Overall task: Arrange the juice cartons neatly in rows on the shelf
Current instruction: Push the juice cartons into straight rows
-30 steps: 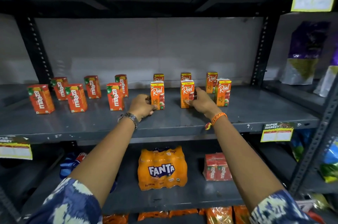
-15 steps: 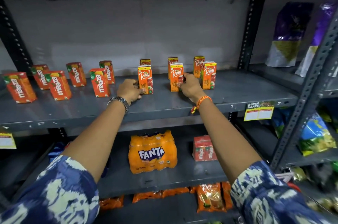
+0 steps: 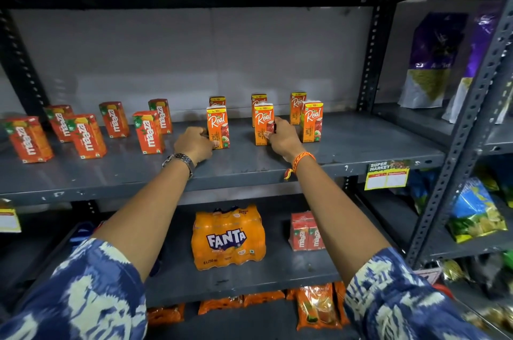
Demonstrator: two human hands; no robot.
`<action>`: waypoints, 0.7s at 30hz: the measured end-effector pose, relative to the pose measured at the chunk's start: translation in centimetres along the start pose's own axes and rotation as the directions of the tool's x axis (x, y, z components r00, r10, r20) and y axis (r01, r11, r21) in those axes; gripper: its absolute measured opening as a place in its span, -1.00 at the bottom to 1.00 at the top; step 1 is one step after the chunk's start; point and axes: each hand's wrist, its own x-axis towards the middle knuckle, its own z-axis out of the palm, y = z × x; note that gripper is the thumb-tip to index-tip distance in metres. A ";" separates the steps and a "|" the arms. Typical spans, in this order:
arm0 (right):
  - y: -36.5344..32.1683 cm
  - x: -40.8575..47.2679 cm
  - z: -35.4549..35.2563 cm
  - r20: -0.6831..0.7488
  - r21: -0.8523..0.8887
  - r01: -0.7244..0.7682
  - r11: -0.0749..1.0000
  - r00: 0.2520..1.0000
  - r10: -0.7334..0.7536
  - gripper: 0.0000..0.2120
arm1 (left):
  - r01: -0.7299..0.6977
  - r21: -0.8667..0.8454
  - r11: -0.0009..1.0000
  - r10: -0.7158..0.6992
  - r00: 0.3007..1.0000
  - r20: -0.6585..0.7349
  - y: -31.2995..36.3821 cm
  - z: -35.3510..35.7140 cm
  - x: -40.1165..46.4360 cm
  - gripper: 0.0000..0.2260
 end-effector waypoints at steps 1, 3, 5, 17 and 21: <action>0.0 0.0 0.0 0.001 -0.002 -0.004 1.000 1.000 0.004 -0.57 | 0.008 0.011 1.000 -0.008 1.000 0.007 0.1 -0.1 0.0 -0.69; -0.1 -0.1 -0.1 -0.001 -0.002 -0.004 1.000 1.000 0.004 -0.57 | 0.022 0.023 1.000 -0.022 1.000 0.016 0.2 -0.2 0.0 -0.71; -0.1 -0.2 -0.1 -0.003 -0.010 -0.003 1.000 1.000 0.003 -0.57 | 0.022 0.019 1.000 -0.022 1.000 0.019 0.3 -0.3 -0.1 -0.74; 1.8 -4.7 -4.1 -0.527 0.244 0.195 0.950 0.849 -0.039 -0.63 | -0.175 0.309 0.935 0.221 0.968 -0.120 -1.1 -1.0 -8.1 -0.37; 2.8 -3.0 -5.8 -0.529 0.066 -0.021 0.998 0.847 0.052 -0.34 | -0.267 0.526 0.808 0.367 0.926 -0.094 -1.7 0.3 -11.6 -0.32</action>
